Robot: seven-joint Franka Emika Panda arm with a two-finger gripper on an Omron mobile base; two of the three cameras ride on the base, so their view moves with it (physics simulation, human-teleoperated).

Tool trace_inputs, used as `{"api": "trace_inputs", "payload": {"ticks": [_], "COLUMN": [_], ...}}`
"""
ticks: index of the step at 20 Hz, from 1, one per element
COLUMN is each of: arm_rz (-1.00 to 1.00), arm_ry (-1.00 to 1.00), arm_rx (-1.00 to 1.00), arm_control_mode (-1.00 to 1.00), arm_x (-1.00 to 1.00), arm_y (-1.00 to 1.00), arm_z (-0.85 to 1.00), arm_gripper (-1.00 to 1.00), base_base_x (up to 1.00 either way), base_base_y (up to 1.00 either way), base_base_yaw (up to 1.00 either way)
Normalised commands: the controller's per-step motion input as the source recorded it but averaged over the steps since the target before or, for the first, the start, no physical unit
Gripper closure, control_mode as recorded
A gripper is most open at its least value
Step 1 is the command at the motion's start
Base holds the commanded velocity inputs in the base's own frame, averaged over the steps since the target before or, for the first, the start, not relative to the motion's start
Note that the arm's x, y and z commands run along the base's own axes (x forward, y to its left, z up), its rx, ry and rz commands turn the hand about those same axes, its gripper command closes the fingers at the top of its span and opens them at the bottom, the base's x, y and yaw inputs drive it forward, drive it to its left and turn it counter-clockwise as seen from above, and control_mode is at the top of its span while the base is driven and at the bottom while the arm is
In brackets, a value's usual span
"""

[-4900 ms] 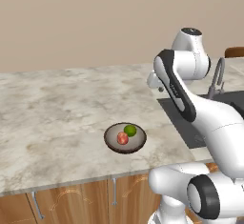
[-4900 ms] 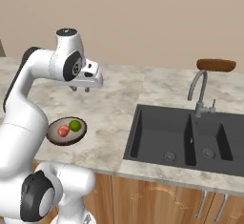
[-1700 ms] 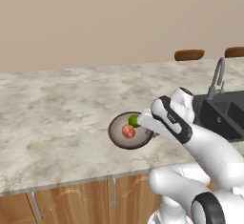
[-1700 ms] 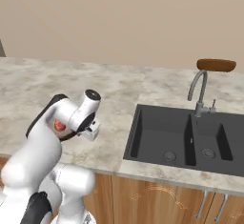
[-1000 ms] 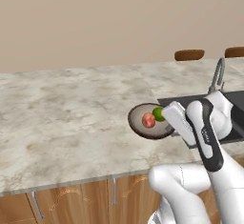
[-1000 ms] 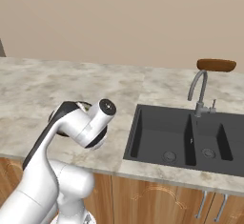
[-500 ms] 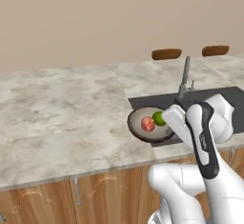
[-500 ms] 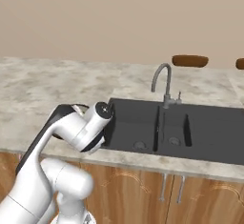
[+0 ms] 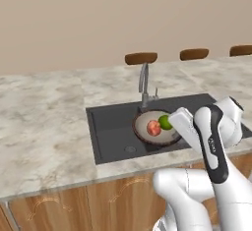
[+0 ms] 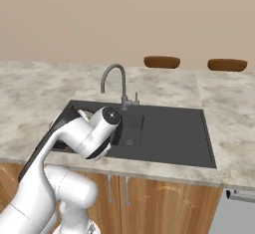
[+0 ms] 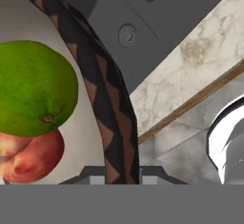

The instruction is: Dump the peach and lime from the bowl so the bowl can be washed. Place the bowl in the sink after clearing the leftovers.

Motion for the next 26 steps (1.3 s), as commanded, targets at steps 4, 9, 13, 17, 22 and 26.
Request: {"api": "trace_inputs", "payload": {"ticks": [4, 9, 13, 17, 22, 26], "arm_rz": [0.00, 0.00, 0.00, 0.00, 0.00, 0.00], "arm_ry": [0.00, 0.00, -0.01, 0.00, 0.03, 0.00], "arm_rx": [0.00, 0.00, 0.00, 0.00, -0.12, -0.21], "arm_control_mode": [1.00, -1.00, -1.00, -1.00, -1.00, -1.00], "arm_x": [0.00, 0.07, 0.35, 0.47, 0.68, 0.41], "arm_y": [0.00, -0.09, -0.73, -0.91, -0.82, -0.46], "arm_z": [0.00, 0.00, 0.00, 0.00, -0.16, -0.28], "arm_gripper": [1.00, 1.00, 1.00, 1.00, 1.00, 1.00], "base_base_x": [0.49, 0.37, 0.00, 0.00, 0.00, 0.00], "base_base_y": [-0.46, -0.21, 0.00, 0.00, 0.00, 0.00], "base_base_yaw": [0.00, 0.00, 0.00, 0.00, 0.00, 0.00]}}
